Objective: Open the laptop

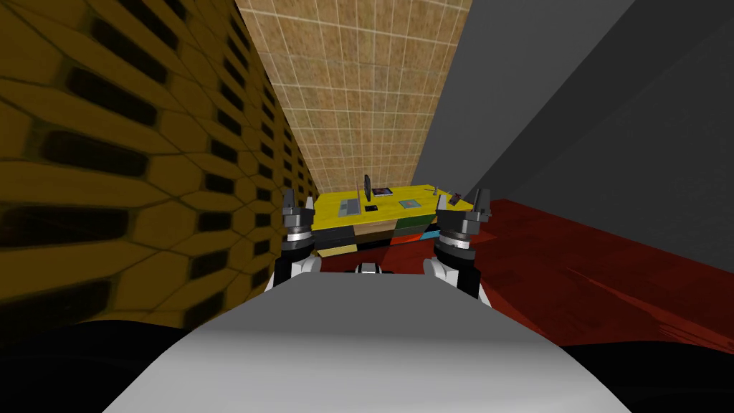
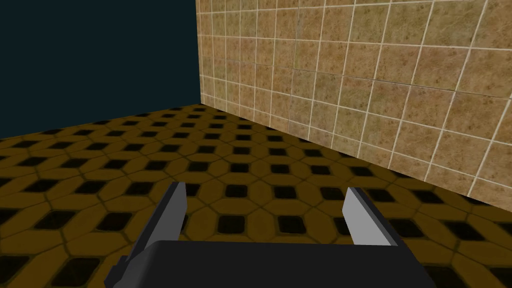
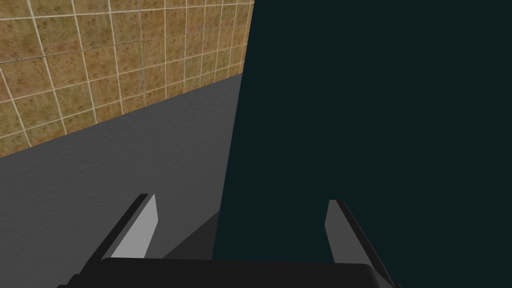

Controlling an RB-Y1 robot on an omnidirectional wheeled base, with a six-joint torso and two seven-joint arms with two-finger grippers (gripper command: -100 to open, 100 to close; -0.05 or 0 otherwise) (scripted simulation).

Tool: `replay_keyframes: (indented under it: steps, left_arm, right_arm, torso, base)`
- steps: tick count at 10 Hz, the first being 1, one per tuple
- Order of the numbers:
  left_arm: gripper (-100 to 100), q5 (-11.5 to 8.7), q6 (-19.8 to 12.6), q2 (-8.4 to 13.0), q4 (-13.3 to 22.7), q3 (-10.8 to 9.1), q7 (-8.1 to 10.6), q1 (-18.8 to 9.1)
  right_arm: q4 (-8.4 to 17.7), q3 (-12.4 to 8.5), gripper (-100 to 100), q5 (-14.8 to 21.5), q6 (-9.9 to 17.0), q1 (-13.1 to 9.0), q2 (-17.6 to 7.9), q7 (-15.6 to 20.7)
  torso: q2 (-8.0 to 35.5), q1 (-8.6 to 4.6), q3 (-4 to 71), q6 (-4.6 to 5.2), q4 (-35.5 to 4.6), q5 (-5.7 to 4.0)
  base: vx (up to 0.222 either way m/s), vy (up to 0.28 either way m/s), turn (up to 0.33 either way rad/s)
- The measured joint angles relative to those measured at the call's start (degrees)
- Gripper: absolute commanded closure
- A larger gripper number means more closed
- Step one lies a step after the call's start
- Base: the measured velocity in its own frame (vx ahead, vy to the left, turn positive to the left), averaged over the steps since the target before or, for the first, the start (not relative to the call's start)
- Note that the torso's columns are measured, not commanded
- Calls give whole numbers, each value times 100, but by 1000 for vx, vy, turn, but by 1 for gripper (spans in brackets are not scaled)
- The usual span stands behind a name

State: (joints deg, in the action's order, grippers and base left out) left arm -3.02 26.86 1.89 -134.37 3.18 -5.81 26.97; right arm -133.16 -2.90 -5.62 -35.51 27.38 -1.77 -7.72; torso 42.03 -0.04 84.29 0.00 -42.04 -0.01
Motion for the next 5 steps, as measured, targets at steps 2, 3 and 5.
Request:
replay_keyframes:
  steps: [2, 3, 5]
  left_arm:
    - [-100, 30, -115, 236, 18, -20, -22, 7]
    - [-100, 74, -225, 361, 61, -24, -55, -7]
    - [-100, 122, -519, 531, 95, -98, -98, -64]
  right_arm:
    - [0, 0, 0, 0, 0, 0, 0, 0]
    - [0, 0, 0, 0, 0, 1, 1, 0]
    - [0, 0, 0, 0, 0, 1, 0, 0]
  torso:
    - [16, -4, 32, 0, -20, -1]
    - [11, -8, 36, 0, -20, -2]
    - [27, 5, 28, 0, -25, 1]
  base:
    - [64, -61, -9]
    - [90, -77, -8]
    - [68, -66, -9]
